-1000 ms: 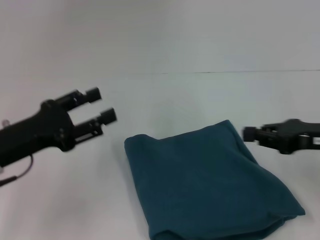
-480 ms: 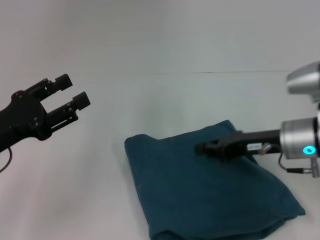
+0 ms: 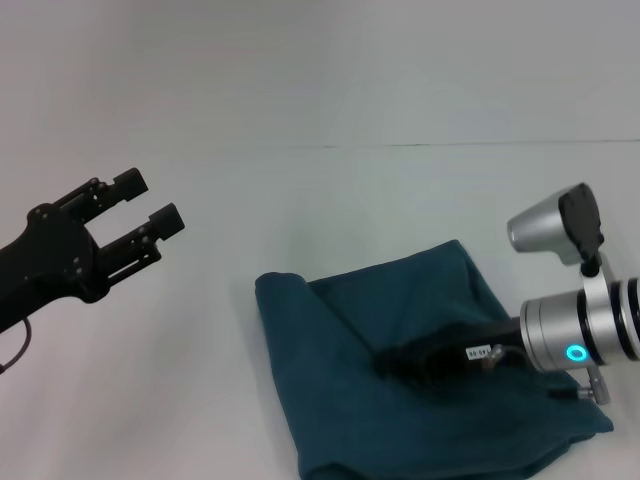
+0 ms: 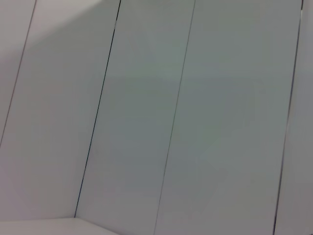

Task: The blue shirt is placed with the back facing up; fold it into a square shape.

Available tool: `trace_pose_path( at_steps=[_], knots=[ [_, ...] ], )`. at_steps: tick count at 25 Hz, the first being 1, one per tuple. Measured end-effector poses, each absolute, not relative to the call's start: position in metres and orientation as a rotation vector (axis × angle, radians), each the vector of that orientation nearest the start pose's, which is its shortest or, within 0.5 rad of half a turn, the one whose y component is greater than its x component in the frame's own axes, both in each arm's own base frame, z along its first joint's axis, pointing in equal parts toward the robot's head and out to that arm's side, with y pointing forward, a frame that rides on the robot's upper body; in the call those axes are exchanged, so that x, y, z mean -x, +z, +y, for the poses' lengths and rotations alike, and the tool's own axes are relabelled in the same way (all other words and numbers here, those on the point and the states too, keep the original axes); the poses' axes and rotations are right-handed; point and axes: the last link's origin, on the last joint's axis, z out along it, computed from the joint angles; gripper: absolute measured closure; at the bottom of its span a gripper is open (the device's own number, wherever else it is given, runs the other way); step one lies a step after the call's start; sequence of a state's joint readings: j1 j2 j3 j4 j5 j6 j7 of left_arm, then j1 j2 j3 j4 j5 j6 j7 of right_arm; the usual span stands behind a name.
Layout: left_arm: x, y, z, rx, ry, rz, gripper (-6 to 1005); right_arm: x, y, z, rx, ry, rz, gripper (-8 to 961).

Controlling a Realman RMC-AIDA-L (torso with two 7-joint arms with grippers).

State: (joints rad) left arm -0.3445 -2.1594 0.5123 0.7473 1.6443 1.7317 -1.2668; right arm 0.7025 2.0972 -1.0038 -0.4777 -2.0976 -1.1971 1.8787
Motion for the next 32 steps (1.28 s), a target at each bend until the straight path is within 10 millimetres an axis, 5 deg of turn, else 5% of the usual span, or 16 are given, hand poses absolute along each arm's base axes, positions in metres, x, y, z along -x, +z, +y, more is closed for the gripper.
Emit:
trace_pose_path(
  at_steps=[8,20,25,32],
  knots=[
    [0.27,0.044,0.289,2.276,-1.193,-0.496,274,-0.243,-0.074,0.353,2.749,0.288,1.202,877],
    [0.269,0.044,0.291,2.276,-1.19,-0.49,273,-0.215,-0.028,0.382,2.647,0.388,1.063,881],
    [0.27,0.045,0.293,2.271,-1.187,-0.489,274,-0.235,-0.015,0.389,2.511,0.345,1.1,875],
    [0.269,0.048,0.295,2.267,-1.186,-0.49,274,-0.262,-0.021,0.387,2.418,0.223,1.142,857]
  ],
)
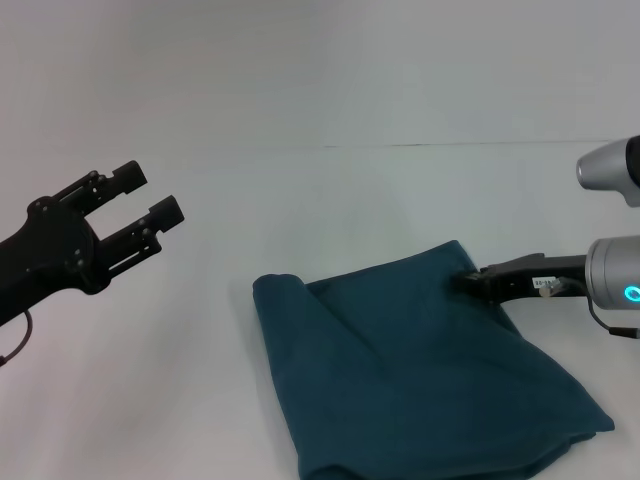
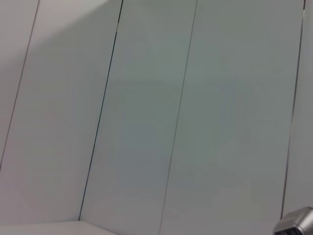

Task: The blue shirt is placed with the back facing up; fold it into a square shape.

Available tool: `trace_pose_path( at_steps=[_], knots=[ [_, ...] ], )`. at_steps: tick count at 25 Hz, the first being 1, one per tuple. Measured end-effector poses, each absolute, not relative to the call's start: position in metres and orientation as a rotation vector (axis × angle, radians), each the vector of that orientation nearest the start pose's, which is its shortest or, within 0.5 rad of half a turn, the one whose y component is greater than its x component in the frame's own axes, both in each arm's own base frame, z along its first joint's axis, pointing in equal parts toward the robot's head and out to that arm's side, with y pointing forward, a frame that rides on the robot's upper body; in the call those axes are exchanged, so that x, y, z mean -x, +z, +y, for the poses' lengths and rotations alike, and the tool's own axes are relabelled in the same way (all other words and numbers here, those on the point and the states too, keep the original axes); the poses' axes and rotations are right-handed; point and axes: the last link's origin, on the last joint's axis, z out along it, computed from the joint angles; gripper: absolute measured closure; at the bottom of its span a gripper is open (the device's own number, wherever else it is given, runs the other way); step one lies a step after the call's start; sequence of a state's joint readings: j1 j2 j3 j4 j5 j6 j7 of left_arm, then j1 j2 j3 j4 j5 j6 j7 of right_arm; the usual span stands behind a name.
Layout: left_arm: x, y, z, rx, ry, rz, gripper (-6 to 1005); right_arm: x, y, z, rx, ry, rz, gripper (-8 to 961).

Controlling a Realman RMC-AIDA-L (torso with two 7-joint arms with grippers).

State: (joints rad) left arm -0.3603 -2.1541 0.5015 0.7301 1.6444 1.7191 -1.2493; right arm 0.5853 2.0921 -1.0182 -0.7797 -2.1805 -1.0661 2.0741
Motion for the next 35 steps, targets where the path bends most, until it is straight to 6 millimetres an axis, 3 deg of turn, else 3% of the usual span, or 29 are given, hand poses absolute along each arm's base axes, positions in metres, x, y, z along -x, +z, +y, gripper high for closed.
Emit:
trace_pose_path(
  at_steps=[8,12,21,26,35],
  knots=[
    [0.269,0.047,0.296,2.268,-1.19,-0.491,276,-0.276,-0.019,0.387,2.343,0.208,1.15,837],
    [0.269,0.045,0.295,2.265,-1.194,-0.502,278,-0.262,-0.011,0.385,2.39,0.245,1.089,827],
    [0.276,0.05,0.286,2.24,-1.211,-0.526,280,-0.212,0.005,0.352,2.677,0.29,0.965,805],
    [0.282,0.052,0.282,2.262,-1.176,-0.534,280,-0.208,0.012,0.342,2.721,0.235,0.902,793],
    [0.297,0.034,0.264,2.399,-1.035,-0.641,279,-0.206,0.012,0.347,2.731,0.14,0.885,770]
  ],
)
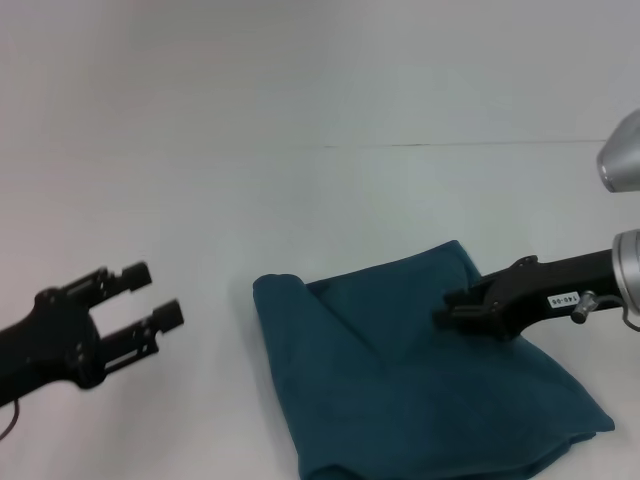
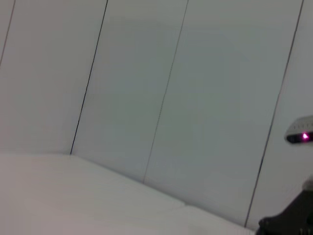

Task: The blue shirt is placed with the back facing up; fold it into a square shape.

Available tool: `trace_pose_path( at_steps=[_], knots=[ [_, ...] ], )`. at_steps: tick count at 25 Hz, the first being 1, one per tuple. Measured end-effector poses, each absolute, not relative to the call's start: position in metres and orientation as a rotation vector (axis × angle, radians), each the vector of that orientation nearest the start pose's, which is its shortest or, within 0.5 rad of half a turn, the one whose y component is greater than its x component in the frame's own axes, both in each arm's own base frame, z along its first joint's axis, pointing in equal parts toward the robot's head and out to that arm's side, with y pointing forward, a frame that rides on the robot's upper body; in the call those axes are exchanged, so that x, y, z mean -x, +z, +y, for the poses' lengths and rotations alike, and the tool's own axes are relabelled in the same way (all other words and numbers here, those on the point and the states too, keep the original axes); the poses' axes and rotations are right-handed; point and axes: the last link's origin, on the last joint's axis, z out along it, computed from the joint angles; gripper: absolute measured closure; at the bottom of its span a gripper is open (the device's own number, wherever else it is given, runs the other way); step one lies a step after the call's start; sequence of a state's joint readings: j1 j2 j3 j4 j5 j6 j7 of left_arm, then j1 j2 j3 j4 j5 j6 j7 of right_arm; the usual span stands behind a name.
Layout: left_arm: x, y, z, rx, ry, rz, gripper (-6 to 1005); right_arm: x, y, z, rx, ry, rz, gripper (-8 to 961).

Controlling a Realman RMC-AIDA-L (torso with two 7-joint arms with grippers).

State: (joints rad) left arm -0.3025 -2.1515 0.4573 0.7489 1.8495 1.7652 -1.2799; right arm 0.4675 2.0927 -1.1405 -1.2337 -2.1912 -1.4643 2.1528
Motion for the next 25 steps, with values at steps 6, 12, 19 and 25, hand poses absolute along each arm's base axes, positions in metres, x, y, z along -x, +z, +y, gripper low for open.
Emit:
trace_pose_path(
  at_steps=[6,12,19,25],
  knots=[
    [0.306,0.034,0.247,2.456,-0.944,-0.707,279,-0.205,0.017,0.362,2.611,0.233,0.882,707],
    [0.306,0.043,0.237,2.576,-0.823,-0.775,279,-0.213,0.037,0.385,2.426,0.301,0.826,634],
    [0.307,0.052,0.223,2.614,-0.753,-0.784,280,-0.21,0.042,0.398,2.336,0.408,0.834,632],
    [0.309,0.037,0.219,2.667,-0.694,-0.811,279,-0.203,0.045,0.406,2.3,0.469,0.82,634]
  ],
)
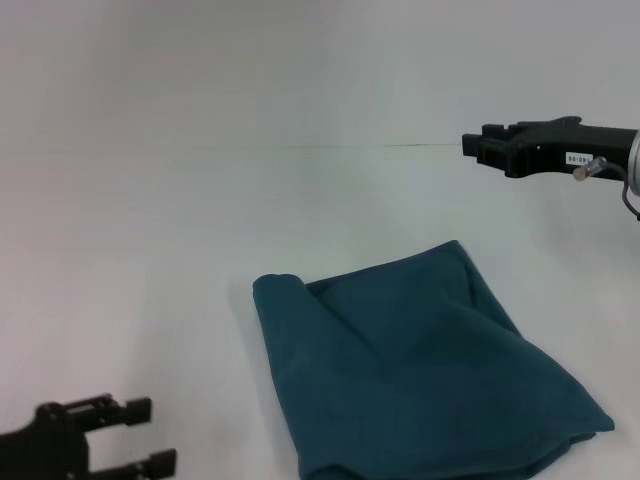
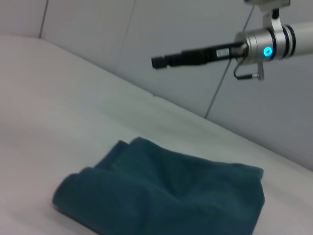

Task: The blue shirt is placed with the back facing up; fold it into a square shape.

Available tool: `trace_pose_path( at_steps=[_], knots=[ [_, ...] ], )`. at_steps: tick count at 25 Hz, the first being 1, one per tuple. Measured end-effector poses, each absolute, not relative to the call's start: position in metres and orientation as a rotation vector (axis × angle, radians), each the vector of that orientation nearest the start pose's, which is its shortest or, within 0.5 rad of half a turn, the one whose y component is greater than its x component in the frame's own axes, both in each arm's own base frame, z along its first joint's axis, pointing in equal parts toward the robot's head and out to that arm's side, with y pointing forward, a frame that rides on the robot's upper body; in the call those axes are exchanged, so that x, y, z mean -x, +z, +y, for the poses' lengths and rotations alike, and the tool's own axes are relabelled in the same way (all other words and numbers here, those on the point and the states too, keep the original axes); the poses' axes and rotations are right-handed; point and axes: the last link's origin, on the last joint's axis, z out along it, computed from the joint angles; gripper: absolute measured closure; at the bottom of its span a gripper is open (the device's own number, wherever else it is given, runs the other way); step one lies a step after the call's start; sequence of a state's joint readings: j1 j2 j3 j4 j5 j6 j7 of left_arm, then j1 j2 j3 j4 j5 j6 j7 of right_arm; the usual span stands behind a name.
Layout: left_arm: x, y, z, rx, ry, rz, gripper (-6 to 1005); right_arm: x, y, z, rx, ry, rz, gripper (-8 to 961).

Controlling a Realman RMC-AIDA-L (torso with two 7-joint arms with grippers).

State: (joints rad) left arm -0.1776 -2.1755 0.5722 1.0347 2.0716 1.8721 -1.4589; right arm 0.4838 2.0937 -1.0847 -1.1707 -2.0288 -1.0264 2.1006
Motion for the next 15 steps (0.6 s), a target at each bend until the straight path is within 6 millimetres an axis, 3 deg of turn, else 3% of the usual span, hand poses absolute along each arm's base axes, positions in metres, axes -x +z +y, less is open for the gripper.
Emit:
trace_pose_path(
  at_steps=[9,15],
  knots=[
    [0.297,0.013,0.213,2.817,-0.717,-0.823,280,-0.206,0.039,0.404,2.302,0.492,0.854,632],
    [0.297,0.005,0.225,2.808,-0.68,-0.734,280,-0.208,0.031,0.397,2.344,0.527,0.888,631]
  ],
)
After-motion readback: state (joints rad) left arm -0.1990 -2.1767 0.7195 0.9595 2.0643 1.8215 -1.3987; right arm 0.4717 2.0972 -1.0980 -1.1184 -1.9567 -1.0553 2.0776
